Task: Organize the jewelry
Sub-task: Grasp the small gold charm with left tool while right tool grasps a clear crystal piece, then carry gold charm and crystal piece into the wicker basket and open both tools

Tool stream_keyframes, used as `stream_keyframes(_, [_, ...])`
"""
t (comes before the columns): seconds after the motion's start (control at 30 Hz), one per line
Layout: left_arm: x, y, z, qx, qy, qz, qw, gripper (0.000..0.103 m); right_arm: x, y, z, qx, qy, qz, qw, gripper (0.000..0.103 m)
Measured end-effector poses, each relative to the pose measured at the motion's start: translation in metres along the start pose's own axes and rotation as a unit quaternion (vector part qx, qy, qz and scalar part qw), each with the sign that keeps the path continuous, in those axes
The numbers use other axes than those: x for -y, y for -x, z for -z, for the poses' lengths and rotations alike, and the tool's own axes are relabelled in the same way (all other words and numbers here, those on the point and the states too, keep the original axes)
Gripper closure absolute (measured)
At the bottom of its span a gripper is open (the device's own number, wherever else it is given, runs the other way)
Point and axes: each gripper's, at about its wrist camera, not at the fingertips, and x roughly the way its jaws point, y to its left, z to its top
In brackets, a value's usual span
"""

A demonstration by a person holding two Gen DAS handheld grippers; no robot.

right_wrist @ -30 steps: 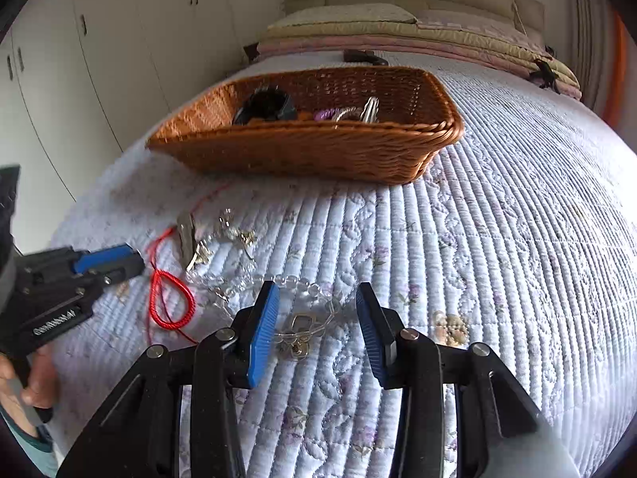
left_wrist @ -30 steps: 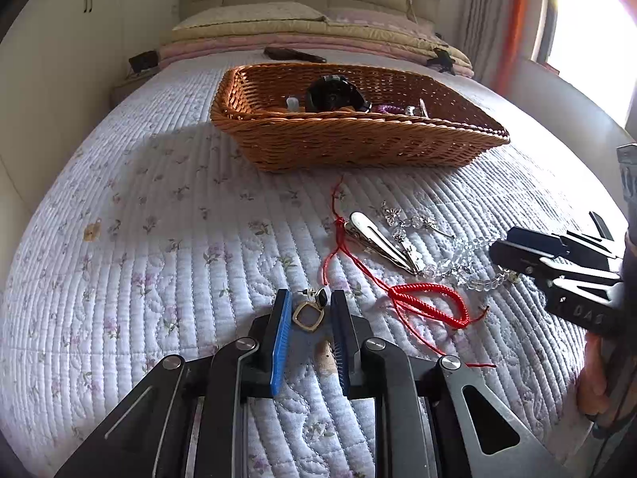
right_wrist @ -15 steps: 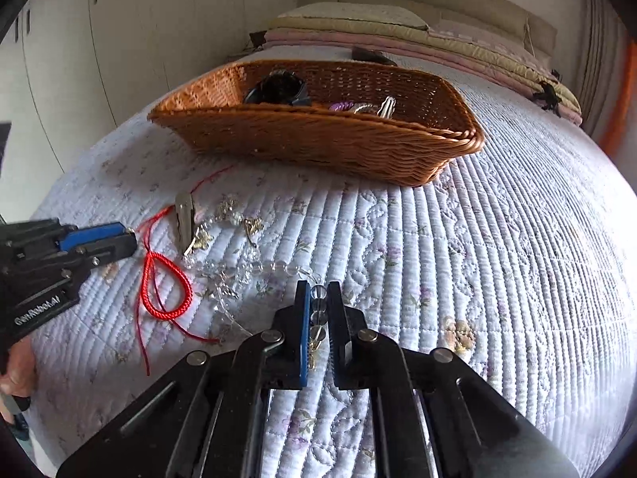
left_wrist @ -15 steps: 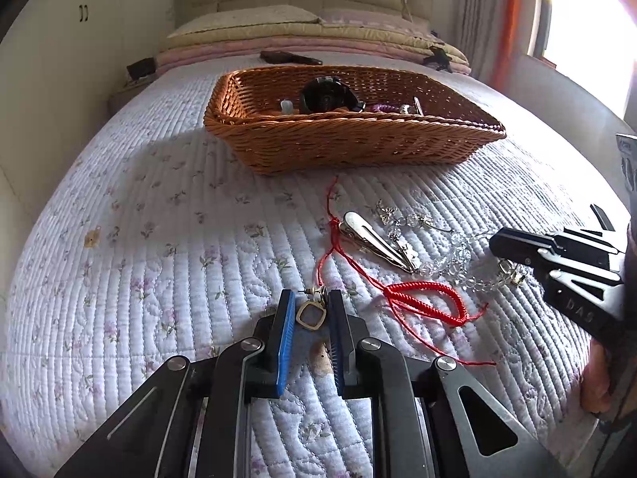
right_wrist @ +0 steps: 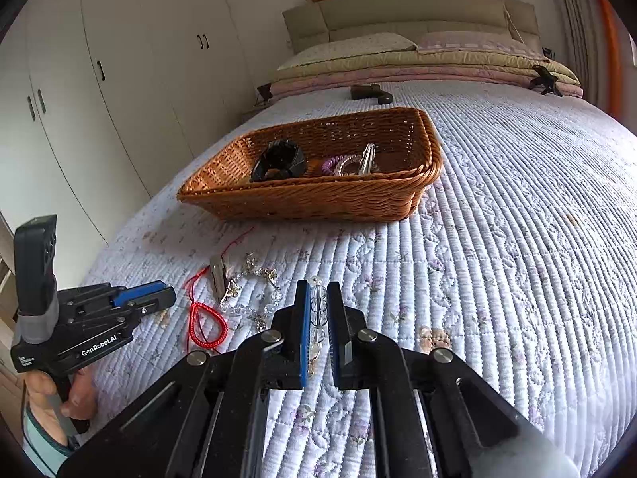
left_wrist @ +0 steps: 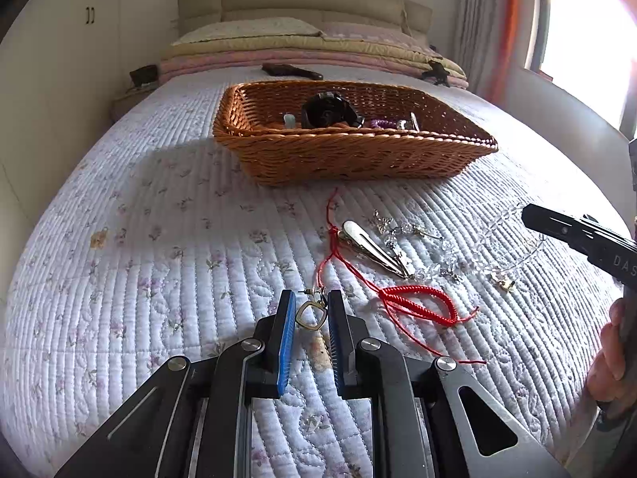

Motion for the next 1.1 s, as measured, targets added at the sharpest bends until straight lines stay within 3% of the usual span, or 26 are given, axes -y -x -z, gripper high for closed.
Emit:
stream_keyframes(0.27, [0.0, 0.007, 0.0, 0.017, 0.004, 0.002, 0.9998, 0.087, 0.005, 0.021, -0.006, 0.037, -0.003, 0.001, 0.999, 0.092])
stream_keyframes(0.57, [0.005, 0.033, 0.005, 0.076, -0.007, 0.006, 0.9971, 0.087, 0.005, 0.032, -0.01, 0.058, -0.005, -0.01, 0.998, 0.092])
stream_keyframes(0.8, [0.008, 0.04, 0.001, 0.088, -0.004, 0.007, 0.9961, 0.087, 0.0, 0.042, -0.014, 0.074, 0.003, -0.009, 0.997, 0.092])
stream_keyframes(0.9, [0.007, 0.048, -0.011, 0.097, 0.01, 0.021, 0.995, 0.087, -0.006, 0.051, -0.026, 0.087, 0.011, -0.005, 0.996, 0.092])
stream_keyframes(1.1, [0.007, 0.057, -0.08, 0.113, 0.028, 0.028, 0.9929, 0.087, -0.017, 0.055, -0.073, 0.108, 0.032, 0.008, 0.994, 0.092])
